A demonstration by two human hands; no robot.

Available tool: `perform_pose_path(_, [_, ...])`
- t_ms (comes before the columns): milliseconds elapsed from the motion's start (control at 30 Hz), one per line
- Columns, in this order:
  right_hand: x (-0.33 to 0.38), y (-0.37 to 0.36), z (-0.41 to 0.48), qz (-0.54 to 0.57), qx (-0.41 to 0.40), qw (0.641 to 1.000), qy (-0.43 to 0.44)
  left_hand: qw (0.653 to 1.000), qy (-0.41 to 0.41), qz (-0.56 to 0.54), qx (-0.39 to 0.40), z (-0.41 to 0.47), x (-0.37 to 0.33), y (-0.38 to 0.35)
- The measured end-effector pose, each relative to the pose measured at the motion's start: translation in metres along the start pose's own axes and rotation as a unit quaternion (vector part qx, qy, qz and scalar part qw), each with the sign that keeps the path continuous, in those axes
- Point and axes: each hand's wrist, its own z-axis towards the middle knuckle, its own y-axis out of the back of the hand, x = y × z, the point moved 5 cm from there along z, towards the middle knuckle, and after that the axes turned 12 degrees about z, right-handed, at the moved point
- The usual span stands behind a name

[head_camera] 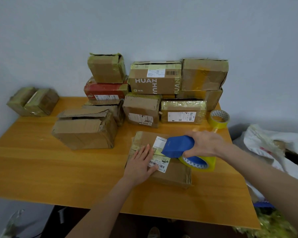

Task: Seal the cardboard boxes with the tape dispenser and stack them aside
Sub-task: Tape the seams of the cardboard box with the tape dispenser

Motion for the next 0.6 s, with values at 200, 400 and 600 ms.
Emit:
perform_pose_path(200, [0.010, -0.004, 0.004, -0.019, -0.025, 0.999, 0.006, 0.999, 0.000, -0.035, -0.026, 0.002, -0.027, 0.002])
perform_pose_path(400, [0.009, 0.002, 0.001, -0.014, -0.021, 0.999, 0.020, 1.000, -0.019, -0.007, -0.005, 0.003, -0.015, -0.003])
perform_pose_path(600, [0.001, 0.002, -0.007, 0.006, -0.009, 0.999, 0.036, 1.000, -0.020, 0.001, 0.003, 0.003, -0.014, -0.006])
